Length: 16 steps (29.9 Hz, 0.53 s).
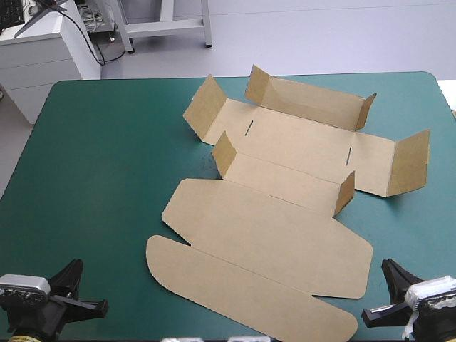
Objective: Fold the box
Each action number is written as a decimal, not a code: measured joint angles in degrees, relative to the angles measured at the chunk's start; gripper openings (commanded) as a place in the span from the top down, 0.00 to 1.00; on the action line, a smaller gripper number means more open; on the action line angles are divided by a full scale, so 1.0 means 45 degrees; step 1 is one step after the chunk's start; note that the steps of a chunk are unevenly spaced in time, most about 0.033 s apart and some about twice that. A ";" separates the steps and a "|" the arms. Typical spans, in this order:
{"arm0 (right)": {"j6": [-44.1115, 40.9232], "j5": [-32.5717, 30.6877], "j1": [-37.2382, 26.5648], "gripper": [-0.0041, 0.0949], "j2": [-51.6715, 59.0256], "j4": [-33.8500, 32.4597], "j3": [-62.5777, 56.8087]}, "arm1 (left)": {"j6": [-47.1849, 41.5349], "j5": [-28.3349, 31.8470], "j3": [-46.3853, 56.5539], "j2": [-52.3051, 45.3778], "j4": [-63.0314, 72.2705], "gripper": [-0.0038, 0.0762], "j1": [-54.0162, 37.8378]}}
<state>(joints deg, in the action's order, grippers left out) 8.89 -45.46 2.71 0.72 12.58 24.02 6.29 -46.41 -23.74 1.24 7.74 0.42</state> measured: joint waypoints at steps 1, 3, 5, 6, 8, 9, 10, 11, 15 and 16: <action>0.0000 0.0000 0.0000 0.96 0.0000 0.0000 0.0000 | 0.0000 0.0000 0.0000 0.0000 0.0000 0.96 0.0000; 0.0000 0.0000 0.0000 0.96 0.0000 0.0000 0.0000 | 0.0000 0.0000 0.0000 0.0000 0.0000 0.96 0.0000; 0.0000 0.0000 0.0000 0.95 0.0000 0.0000 0.0000 | 0.0000 0.0000 0.0000 0.0000 0.0000 0.96 0.0000; 0.0000 0.0000 0.0000 0.94 0.0000 0.0000 0.0000 | 0.0000 0.0000 0.0000 0.0000 0.0000 0.96 0.0000; 0.0000 0.0000 0.0000 0.89 0.0000 0.0000 0.0000 | 0.0000 0.0000 0.0000 0.0000 0.0000 0.96 0.0000; 0.0000 0.0000 0.0000 0.86 0.0000 0.0000 0.0000 | 0.0000 0.0000 0.0000 0.0000 0.0000 0.96 0.0000; 0.0000 0.0000 0.0000 0.81 0.0000 0.0000 0.0000 | 0.0000 0.0000 0.0000 0.0000 0.0000 0.96 0.0000; 0.0000 0.0000 0.0000 0.76 0.0000 0.0000 0.0000 | 0.0000 0.0000 0.0000 0.0000 0.0000 0.96 0.0000; 0.0000 0.0000 0.0000 0.53 0.0000 0.0000 0.0000 | 0.0000 0.0000 0.0000 0.0000 0.0000 0.96 0.0000; 0.0000 0.0000 0.0000 0.46 0.0000 0.0000 0.0000 | -0.0012 0.0000 0.0000 0.0000 0.0000 0.96 0.0000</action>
<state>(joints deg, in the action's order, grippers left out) 8.89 -45.46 2.71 0.72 12.58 24.02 6.24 -46.41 -23.74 1.24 7.74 0.42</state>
